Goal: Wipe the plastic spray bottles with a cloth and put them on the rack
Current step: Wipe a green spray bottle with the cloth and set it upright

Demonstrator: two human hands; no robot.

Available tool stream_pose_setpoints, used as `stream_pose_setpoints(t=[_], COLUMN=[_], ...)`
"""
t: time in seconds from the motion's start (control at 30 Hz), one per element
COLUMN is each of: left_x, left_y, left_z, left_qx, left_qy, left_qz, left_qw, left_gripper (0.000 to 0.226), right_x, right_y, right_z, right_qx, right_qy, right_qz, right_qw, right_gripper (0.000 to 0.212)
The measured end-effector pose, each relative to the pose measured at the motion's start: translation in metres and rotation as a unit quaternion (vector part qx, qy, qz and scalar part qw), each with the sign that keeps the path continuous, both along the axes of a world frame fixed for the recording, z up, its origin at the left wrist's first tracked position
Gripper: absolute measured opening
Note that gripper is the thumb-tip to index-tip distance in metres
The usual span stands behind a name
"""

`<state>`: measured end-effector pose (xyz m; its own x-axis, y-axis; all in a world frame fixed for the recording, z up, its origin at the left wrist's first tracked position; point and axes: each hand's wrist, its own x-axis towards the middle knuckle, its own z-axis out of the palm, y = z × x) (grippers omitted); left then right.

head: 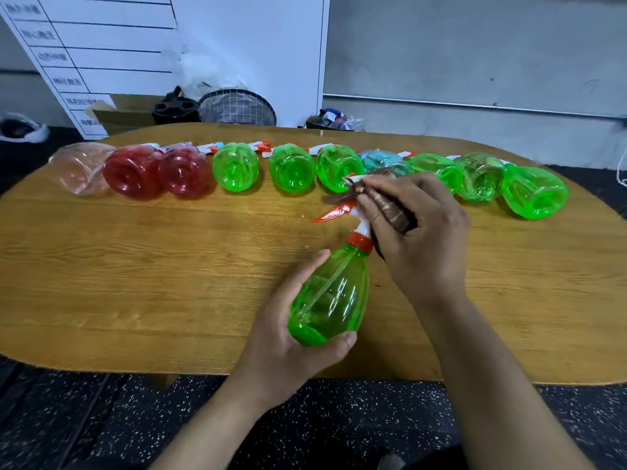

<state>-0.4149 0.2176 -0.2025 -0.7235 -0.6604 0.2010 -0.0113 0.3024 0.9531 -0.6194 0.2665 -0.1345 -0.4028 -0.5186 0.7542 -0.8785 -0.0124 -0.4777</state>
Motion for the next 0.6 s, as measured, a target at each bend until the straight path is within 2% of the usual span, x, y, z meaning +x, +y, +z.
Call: stream_pose_setpoints(t=[0.1, 0.2, 0.37, 0.53, 0.6], left_x=[0.0, 0.0, 0.001, 0.001, 0.0], left_y=[0.0, 0.0, 0.0, -0.002, -0.002], left_z=[0.0, 0.0, 0.0, -0.002, -0.001], left_qx=[0.02, 0.027, 0.001, 0.041, 0.041], left_qy=[0.009, 0.014, 0.006, 0.022, 0.024], left_qz=[0.001, -0.006, -0.01, -0.012, -0.008], left_qw=[1.0, 1.0, 1.0, 0.999, 0.999], left_gripper=[0.091, 0.09, 0.091, 0.092, 0.092], right_x=[0.013, 0.017, 0.003, 0.0, -0.002], right_y=[-0.005, -0.006, 0.001, 0.001, 0.0], right_z=[-0.003, -0.002, 0.001, -0.002, -0.003], right_qx=[0.053, 0.067, 0.009, 0.082, 0.075], right_qy=[0.069, 0.104, 0.023, 0.035, 0.03], right_qz=[0.06, 0.093, -0.029, 0.12, 0.093], right_qw=[0.994, 0.988, 0.999, 0.989, 0.992], right_gripper=[0.028, 0.026, 0.03, 0.028, 0.028])
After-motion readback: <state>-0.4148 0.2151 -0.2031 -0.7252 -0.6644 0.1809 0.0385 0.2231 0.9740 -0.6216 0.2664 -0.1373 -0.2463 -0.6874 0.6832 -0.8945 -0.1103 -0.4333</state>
